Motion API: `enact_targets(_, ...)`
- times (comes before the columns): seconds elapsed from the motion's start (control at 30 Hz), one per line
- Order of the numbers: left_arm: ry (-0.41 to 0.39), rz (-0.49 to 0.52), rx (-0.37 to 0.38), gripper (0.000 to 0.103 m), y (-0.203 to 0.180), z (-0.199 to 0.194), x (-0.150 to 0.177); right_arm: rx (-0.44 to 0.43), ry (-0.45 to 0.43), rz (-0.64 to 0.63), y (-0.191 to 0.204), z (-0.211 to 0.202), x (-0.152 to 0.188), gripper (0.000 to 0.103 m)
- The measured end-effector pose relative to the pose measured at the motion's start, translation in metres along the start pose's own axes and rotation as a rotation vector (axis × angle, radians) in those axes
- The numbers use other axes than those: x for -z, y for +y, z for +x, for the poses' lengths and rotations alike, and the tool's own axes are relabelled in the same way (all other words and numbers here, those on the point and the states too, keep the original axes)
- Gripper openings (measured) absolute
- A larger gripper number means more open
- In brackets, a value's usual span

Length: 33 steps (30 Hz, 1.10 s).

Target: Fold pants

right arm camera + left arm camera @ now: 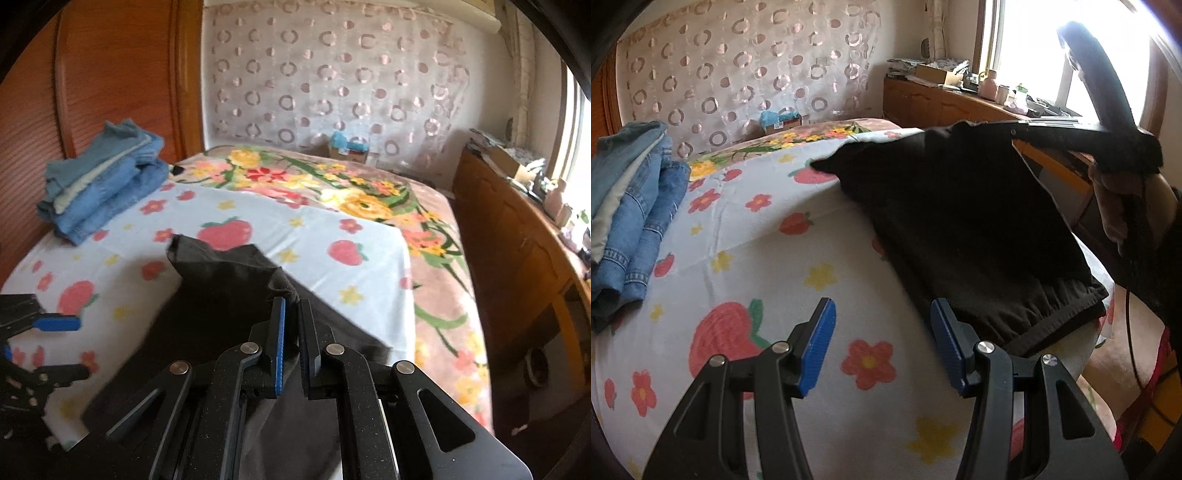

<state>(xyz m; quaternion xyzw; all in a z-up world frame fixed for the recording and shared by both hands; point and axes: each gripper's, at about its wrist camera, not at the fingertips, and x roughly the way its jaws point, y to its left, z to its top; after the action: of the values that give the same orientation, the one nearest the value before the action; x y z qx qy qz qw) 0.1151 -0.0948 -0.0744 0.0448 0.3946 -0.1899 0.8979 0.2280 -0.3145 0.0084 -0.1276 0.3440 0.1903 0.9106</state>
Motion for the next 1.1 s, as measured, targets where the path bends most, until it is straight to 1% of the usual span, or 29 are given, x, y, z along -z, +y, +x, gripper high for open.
enact_targets(0.1,0.008,-0.002,-0.001,0.053,0.0,0.002,0.002,0.045,0.012,0.016,-0.015,0.005,0.001,0.004)
enact_targets(0.27,0.01,-0.001,-0.002,0.053,-0.002,0.002,0.003,0.12,0.059,0.088,-0.042,0.022,0.013,0.004)
enact_targets(0.37,0.014,0.002,-0.002,0.053,-0.003,0.002,0.004,0.146,0.083,0.126,-0.053,0.028,0.021,0.004)
enact_targets(0.4,0.015,0.003,-0.001,0.053,-0.004,0.001,0.005,0.15,0.09,0.137,-0.056,0.029,0.024,0.013)
enact_targets(0.43,0.016,0.004,0.0,0.053,-0.004,0.002,0.006,0.155,0.096,0.151,-0.059,0.028,0.027,0.029)
enact_targets(0.47,0.018,0.006,0.001,0.053,-0.005,0.002,0.006,0.147,0.094,0.166,-0.061,0.025,0.029,0.035)
enact_targets(0.5,0.018,0.008,0.002,0.053,-0.006,0.002,0.007,0.136,0.091,0.176,-0.062,0.022,0.032,0.038)
enact_targets(0.63,0.018,0.01,0.011,0.053,-0.008,0.001,0.008,0.123,0.089,0.192,-0.057,0.003,0.046,0.038)
enact_targets(0.77,0.017,0.015,0.021,0.053,-0.012,-0.002,0.011,0.081,0.079,0.198,-0.039,-0.021,0.067,0.039)
enact_targets(0.8,0.016,0.016,0.023,0.053,-0.012,-0.001,0.011,0.068,0.077,0.202,-0.034,-0.027,0.073,0.039)
enact_targets(0.9,0.021,0.02,0.028,0.053,-0.014,-0.001,0.013,0.03,0.082,0.211,-0.016,-0.042,0.093,0.046)
enact_targets(1.1,0.02,0.035,0.035,0.053,-0.019,-0.01,0.019,-0.005,0.067,0.228,0.009,-0.074,0.124,0.047)
